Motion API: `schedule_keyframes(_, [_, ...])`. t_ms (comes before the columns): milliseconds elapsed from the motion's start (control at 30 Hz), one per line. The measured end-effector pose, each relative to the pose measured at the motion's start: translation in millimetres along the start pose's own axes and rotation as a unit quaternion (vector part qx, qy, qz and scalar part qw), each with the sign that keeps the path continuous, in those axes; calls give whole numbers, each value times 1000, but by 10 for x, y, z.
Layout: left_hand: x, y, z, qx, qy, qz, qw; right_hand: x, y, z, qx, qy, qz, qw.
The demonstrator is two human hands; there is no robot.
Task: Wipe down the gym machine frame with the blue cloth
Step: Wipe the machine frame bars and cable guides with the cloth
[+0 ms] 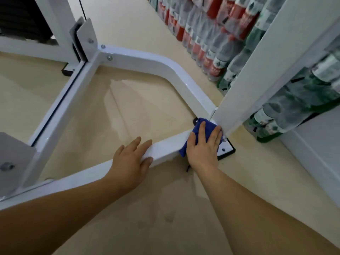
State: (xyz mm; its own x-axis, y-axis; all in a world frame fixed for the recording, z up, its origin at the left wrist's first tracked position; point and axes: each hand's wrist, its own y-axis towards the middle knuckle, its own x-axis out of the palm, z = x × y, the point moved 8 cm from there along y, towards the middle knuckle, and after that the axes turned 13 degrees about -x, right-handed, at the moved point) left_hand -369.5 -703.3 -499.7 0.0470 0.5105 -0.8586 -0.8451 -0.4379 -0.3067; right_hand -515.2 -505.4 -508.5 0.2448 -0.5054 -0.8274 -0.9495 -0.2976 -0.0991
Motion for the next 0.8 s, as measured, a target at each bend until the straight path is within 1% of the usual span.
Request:
schedule_keyframes(67, [-27,-15,-29,24,-35,-9,999,74,5,-28,24,62,56,996])
schedule_keyframes(133, [-27,-5,-44,38,-47,-19,998,146,-34,-76,54,121,110,985])
schedule_keyframes(200, [-19,17,-46,35,-57,-19,998,244,-106,-164,69,156,132,977])
schedule_keyframes(267, [-24,24,-35,28,-65,-10,997,354,-175,-314,44,146,118,981])
schedule_keyframes(367, [-27,10,-28,25,-66,-10,997,470,-270,-468,-10,85,93,992])
schedule_keyframes(433, [-46,-1,-28,24,-68,-1,997,498,-307,-471,-49,54,85,994])
schedule_keyframes(500, [-64,-10,-17,25,-71,2,997,434,-263,-382,-68,52,81,993])
schedule_keyframes(667, [-95,-9,2,23,-77,-8,997,88,85,-81,-36,82,98,991])
schedule_keyframes(733, [-102,-14,16,20,-74,-5,997,87,43,-109,-28,89,114,989])
schedule_keyframes(800, [-124,-35,23,17,-80,2,997,224,-94,-252,-20,100,114,988])
